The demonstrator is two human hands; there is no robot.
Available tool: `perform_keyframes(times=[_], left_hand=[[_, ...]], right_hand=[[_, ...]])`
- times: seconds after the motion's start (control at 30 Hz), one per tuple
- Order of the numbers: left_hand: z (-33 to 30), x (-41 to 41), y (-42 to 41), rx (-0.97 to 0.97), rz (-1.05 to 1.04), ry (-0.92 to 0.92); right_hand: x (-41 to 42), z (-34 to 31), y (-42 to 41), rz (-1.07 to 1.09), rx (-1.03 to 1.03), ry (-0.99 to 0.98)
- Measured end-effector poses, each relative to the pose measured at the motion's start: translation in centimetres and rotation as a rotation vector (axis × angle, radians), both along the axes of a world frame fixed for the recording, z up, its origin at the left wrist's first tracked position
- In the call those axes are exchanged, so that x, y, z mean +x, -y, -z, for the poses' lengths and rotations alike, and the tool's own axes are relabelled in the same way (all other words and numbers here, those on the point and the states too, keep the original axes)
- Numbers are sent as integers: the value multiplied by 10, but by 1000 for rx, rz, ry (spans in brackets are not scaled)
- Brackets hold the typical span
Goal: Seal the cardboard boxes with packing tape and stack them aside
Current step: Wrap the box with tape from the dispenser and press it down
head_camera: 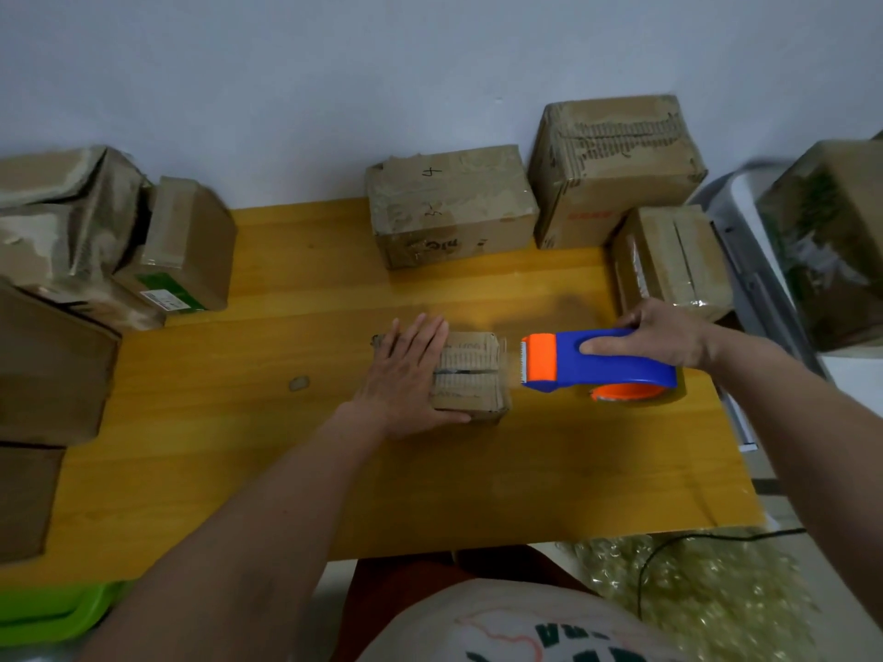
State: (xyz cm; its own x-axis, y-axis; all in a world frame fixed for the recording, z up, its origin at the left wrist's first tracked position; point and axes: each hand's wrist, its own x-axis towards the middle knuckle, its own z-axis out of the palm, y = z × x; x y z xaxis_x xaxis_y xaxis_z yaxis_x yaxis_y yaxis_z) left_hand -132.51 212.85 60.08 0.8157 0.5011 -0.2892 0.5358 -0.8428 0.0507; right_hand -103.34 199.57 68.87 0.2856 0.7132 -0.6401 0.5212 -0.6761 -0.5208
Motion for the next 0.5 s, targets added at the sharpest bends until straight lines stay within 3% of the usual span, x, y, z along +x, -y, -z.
perform_keyframes(times=[0.5], left_hand=[[-3,14,10,-28,-75,36]], right_hand=[[0,-1,10,15,59,48]])
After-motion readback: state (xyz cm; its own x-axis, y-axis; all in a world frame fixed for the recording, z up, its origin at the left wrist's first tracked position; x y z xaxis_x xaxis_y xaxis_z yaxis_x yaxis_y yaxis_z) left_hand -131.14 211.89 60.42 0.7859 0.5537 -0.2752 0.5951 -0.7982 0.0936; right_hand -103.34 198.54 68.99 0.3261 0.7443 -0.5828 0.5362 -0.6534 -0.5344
